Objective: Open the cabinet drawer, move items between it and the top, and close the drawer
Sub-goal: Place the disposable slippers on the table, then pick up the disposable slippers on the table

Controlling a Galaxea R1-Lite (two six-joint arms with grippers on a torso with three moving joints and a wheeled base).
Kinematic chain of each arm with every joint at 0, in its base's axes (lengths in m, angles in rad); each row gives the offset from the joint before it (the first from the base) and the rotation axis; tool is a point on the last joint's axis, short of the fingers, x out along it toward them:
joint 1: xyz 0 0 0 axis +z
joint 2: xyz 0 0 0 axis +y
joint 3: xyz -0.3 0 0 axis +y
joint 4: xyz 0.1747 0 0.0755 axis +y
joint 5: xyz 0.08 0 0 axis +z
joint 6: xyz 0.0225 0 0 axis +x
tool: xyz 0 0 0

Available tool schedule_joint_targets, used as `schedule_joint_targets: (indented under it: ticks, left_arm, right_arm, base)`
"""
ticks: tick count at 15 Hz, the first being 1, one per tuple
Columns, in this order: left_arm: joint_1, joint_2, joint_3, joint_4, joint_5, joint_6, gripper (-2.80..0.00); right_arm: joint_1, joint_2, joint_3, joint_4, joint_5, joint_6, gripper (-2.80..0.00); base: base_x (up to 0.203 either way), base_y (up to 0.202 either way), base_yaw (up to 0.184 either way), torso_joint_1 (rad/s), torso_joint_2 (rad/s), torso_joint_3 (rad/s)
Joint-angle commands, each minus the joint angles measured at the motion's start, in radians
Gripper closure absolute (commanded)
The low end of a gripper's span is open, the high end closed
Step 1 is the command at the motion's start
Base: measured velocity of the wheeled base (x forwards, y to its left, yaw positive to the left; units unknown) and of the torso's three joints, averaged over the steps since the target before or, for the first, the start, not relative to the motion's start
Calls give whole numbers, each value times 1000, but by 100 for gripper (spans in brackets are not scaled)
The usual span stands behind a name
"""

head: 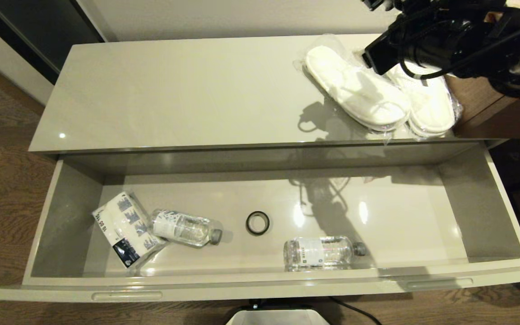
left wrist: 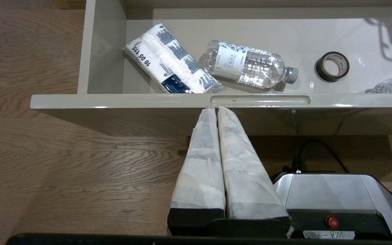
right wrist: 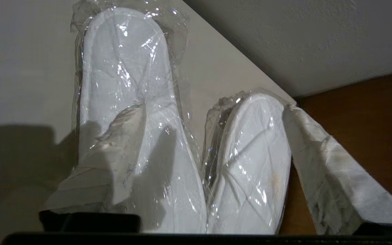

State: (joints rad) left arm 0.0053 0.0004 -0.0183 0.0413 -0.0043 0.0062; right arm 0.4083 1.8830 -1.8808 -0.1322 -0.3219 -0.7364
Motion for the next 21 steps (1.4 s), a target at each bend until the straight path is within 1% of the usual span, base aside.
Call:
schedule_joint_targets:
  ticks: [1, 2, 3, 5, 6, 7, 8, 9, 10, 11, 12, 13, 14, 17, 19, 20, 21]
  left_arm:
    - [1, 0, 0, 0, 0, 0, 0]
    - [1, 0, 0, 0, 0, 0, 0]
    - [1, 0, 0, 0, 0, 0, 0]
    - [1, 0, 0, -1, 0, 0, 0]
    - [1, 0, 0, 0, 0, 0, 0]
    - [1, 0, 0, -1, 0, 0, 0]
    - [1, 0, 0, 0, 0, 0, 0]
    - [1, 0, 0, 0, 0, 0, 0]
    - [1, 0, 0, 0, 0, 0, 0]
    - [1, 0, 0, -1, 0, 0, 0]
    - [1, 0, 0, 0, 0, 0, 0]
    - [1, 0, 0, 0, 0, 0, 0]
    - [1, 0, 0, 0, 0, 0, 0]
    - [1, 0, 0, 0, 0, 0, 0]
    - [1, 0, 0, 0, 0, 0, 0]
    - [1, 0, 0, 0, 0, 0, 0]
    - [1, 0, 0, 0, 0, 0, 0]
  right_arm:
    - [14, -138, 55, 86, -36, 6, 0]
    - [32, -192, 92, 216, -55, 47, 0]
    - [53, -244, 120, 394, -66, 113, 0]
    - [115, -329, 130, 786, -76, 249, 0]
    - [170, -361, 119, 966, -79, 372, 0]
    - [231, -381, 102, 1104, -83, 518, 0]
    - [288, -393, 75, 1226, -100, 645, 0]
    - [322, -394, 39, 1310, -126, 757, 0]
    - [339, -389, 1, 1378, -147, 848, 0]
    - [345, -382, -42, 1448, -167, 915, 0]
    - [345, -382, -58, 1492, -208, 991, 0]
    - [334, -394, -60, 1526, -274, 1045, 0]
    - [318, -420, -61, 1568, -318, 1078, 0]
    - [310, -560, -62, 1649, -407, 1108, 0]
    - [308, -604, -63, 1660, -567, 1107, 0]
    - [308, -624, -64, 1662, -600, 1100, 0]
    - [309, -646, -62, 1662, -607, 1080, 0]
  base:
    - [0, 0, 0, 0, 0, 0]
    - [0, 0, 0, 0, 0, 0]
    - [0, 0, 0, 0, 0, 0]
    - [0, 0, 0, 0, 0, 0]
    - [0, 0, 0, 0, 0, 0]
    - [0, 0, 0, 0, 0, 0]
    - [0, 0, 0, 0, 0, 0]
    - [0, 0, 0, 0, 0, 0]
    - [0, 0, 0, 0, 0, 0]
    - [0, 0, 0, 0, 0, 0]
    - [0, 0, 0, 0, 0, 0]
    - [0, 0, 0, 0, 0, 0]
    - [0, 0, 0, 0, 0, 0]
    - [0, 0, 0, 0, 0, 0]
    - [0, 0, 0, 0, 0, 0]
    - [0, 0, 0, 0, 0, 0]
    - [0, 0, 0, 0, 0, 0]
